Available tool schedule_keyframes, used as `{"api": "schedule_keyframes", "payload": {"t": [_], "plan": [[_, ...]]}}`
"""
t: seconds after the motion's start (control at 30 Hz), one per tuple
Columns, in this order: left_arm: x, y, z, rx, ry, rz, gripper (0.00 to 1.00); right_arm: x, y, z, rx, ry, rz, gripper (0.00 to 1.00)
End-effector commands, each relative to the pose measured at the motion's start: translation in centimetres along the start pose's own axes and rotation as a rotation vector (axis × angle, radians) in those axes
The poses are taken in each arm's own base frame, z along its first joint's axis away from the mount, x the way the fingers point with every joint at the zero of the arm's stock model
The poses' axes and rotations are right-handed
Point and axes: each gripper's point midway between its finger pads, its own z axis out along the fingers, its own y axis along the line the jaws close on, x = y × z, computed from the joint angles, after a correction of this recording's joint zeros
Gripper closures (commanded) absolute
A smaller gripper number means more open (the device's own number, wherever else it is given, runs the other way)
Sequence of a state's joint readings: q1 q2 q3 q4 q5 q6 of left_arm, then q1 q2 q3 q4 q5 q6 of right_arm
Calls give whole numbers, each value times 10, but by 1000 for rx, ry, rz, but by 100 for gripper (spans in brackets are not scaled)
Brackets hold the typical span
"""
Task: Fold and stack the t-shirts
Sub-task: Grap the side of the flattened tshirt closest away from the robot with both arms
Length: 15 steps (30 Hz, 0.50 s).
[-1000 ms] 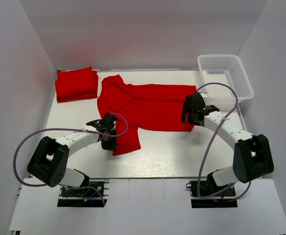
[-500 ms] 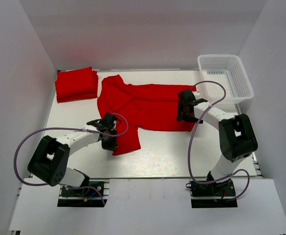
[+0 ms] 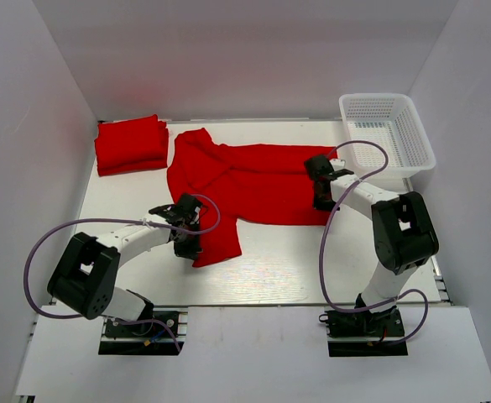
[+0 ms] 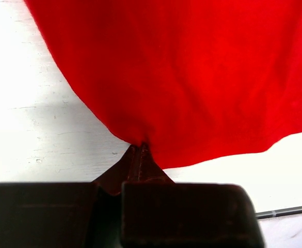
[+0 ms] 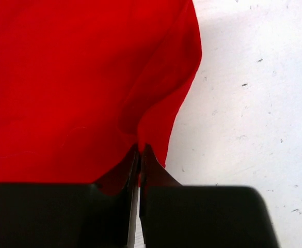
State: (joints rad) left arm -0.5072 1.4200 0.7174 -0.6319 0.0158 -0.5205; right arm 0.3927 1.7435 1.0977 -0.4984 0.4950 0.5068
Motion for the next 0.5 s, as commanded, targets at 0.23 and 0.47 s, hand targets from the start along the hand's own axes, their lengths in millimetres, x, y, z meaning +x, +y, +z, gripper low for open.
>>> {"api": "schedule_keyframes", "payload": {"t": [0.23,0.47], "plan": [[-7,-2,-18,4,-10,1,100,13,-41,-13,111,-4,91,100],[6,-8,-34,67,14,16,100,68,-77,-29,112,47,185,100]]}}
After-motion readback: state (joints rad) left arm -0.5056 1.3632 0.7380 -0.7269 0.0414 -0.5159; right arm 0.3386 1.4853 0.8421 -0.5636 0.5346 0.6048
